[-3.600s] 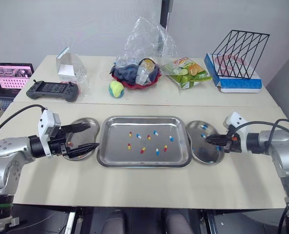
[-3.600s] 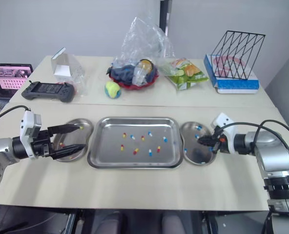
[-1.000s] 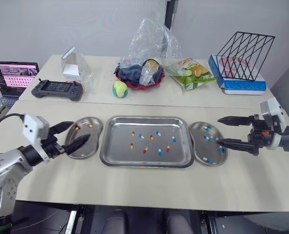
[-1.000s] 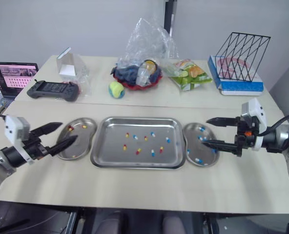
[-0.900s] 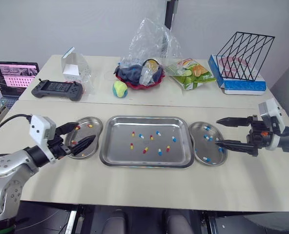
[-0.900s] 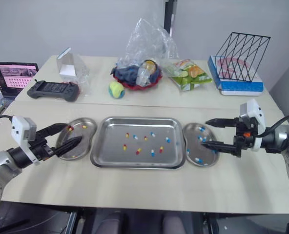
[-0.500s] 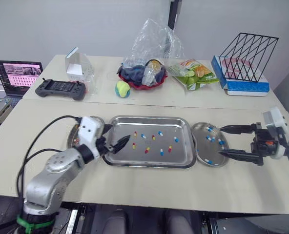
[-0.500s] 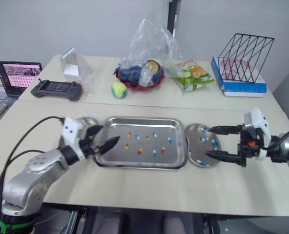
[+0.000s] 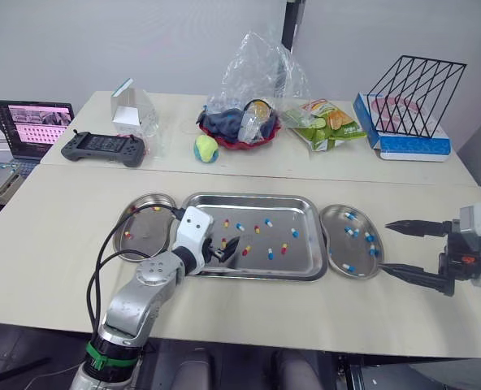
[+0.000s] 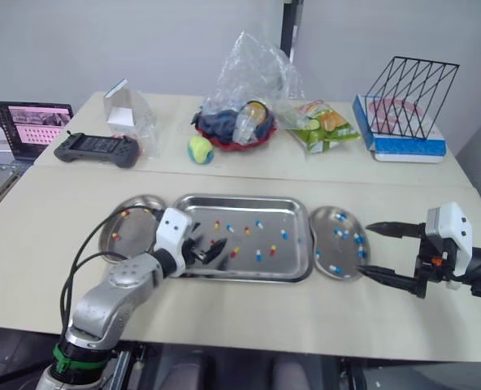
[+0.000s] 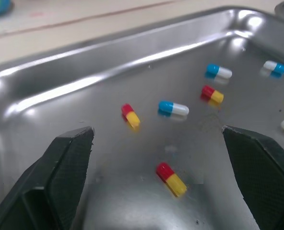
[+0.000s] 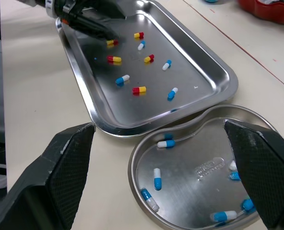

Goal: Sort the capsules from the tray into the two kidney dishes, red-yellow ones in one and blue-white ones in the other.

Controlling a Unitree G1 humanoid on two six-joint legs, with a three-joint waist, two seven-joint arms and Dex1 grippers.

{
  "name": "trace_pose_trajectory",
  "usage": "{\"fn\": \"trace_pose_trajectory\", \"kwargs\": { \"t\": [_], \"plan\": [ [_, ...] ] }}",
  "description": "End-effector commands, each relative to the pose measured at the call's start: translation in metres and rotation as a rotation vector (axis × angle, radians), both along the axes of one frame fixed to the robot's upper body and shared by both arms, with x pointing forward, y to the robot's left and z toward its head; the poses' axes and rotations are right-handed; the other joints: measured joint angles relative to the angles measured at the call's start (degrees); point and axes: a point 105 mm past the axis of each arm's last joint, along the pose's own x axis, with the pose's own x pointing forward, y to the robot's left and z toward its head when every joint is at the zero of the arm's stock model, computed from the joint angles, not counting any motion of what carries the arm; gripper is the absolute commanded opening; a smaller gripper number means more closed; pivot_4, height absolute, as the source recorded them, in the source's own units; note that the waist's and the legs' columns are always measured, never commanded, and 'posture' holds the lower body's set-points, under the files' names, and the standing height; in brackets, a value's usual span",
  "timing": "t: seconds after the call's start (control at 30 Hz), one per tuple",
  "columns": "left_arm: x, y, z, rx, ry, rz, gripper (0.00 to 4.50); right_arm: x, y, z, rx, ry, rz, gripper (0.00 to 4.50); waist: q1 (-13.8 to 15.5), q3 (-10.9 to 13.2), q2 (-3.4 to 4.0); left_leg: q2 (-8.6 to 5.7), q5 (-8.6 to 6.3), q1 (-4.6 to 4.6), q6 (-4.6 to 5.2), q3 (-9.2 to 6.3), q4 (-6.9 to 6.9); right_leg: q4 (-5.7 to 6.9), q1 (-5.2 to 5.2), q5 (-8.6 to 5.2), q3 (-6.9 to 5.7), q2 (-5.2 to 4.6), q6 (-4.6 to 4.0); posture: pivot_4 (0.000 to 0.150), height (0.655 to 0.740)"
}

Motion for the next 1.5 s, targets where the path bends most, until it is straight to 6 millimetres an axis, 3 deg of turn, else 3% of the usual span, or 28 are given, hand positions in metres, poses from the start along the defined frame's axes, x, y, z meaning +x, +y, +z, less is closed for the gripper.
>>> {"fn": "trace_pose_trajectory", "kwargs": {
  "t": [0.03, 0.2, 0.37, 0.53, 0.67, 0.9, 1.13, 1.27, 1.43, 1.5],
  "plan": [
    [0.002, 0.001, 0.004, 0.017, -0.011, 0.024, 4.50, -0.001, -0.001, 0.013, -0.018, -0.064, -0.009, 4.49, 0.01, 0.00, 0.00, 0.00, 0.00, 0.01, 0.00, 0.00, 0.00, 0.00, 0.00, 0.00, 0.00, 0.00, 0.00, 0.150, 0.7174],
    [0.004, 0.007, -0.005, 0.066, 0.026, 0.078, 4.50, 0.005, -0.002, 0.015, -0.033, -0.087, -0.028, 4.49, -0.01, 0.00, 0.00, -0.02, 0.00, 0.02, 0.00, -0.03, -0.01, 0.00, 0.02, 0.00, 0.00, 0.00, 0.00, 0.150, 0.7174],
    [-0.003, -0.003, -0.014, 0.078, 0.109, 0.014, 3.00, 0.008, 0.002, 0.017, -0.020, -0.114, -0.040, 4.50, 0.01, 0.00, 0.01, -0.04, 0.00, 0.08, 0.00, -0.04, -0.01, -0.01, 0.11, -0.01, 0.00, -0.01, 0.01, 0.150, 0.7174],
    [-0.003, 0.005, -0.015, 0.101, 0.118, 0.051, 1.28, 0.009, 0.007, 0.019, -0.019, -0.120, -0.038, 4.50, -0.04, -0.01, 0.01, -0.05, -0.03, 0.69, 0.05, -0.05, -0.10, -0.30, 0.85, -0.07, -0.01, -0.01, 0.11, 0.150, 0.7174],
    [-0.002, 0.004, -0.013, 0.107, 0.106, 0.046, 0.01, 0.011, 0.010, 0.020, -0.020, -0.126, -0.038, 4.50, -0.04, -0.01, 0.02, -0.05, -0.03, 0.69, 0.05, -0.07, -0.10, -0.31, 0.87, -0.08, -0.01, -0.01, 0.12, 0.150, 0.7174],
    [-0.003, 0.000, 0.012, 0.121, 0.006, -0.036, 0.01, 0.015, 0.013, 0.024, 0.003, -0.141, -0.035, 4.50, -0.16, -0.01, 0.01, -0.07, -0.03, 0.67, 0.05, -0.08, -0.10, -0.29, 0.84, -0.08, -0.01, -0.01, 0.12, 0.150, 0.7174],
    [0.002, 0.020, 0.049, -0.032, -0.101, -0.041, 0.01, 0.023, 0.017, 0.025, 0.017, -0.132, -0.013, 4.50, -0.28, 0.00, 0.01, -0.06, -0.03, 0.64, 0.05, -0.09, -0.10, -0.31, 0.82, -0.07, -0.02, -0.02, 0.12, 0.150, 0.7174],
    [0.005, 0.050, 0.061, -0.026, -0.151, 0.007, 0.01, 0.026, 0.022, 0.025, 0.027, -0.138, 0.017, 4.50, -0.45, 0.00, 0.01, -0.05, -0.03, 0.62, 0.05, -0.08, -0.10, -0.34, 0.81, -0.07, -0.02, -0.02, 0.12, 0.150, 0.7174],
    [0.012, 0.137, 0.076, 0.076, -0.188, 0.185, 0.01, 0.032, 0.026, 0.027, 0.045, -0.138, 0.041, 4.50, -0.96, 0.01, 0.00, -0.03, -0.03, 0.63, 0.05, -0.08, -0.16, -0.33, 0.76, -0.07, -0.03, 0.00, 0.12, 0.150, 0.7174],
    [0.013, 0.153, 0.077, 0.140, -0.186, 0.196, 0.01, 0.034, 0.027, 0.025, 0.045, -0.126, 0.054, 4.50, -1.02, 0.01, -0.01, 0.04, -0.03, 0.64, 0.05, -0.08, -0.19, -0.34, 0.74, -0.08, -0.04, 0.06, 0.11, 0.150, 0.7174]
  ]
}}
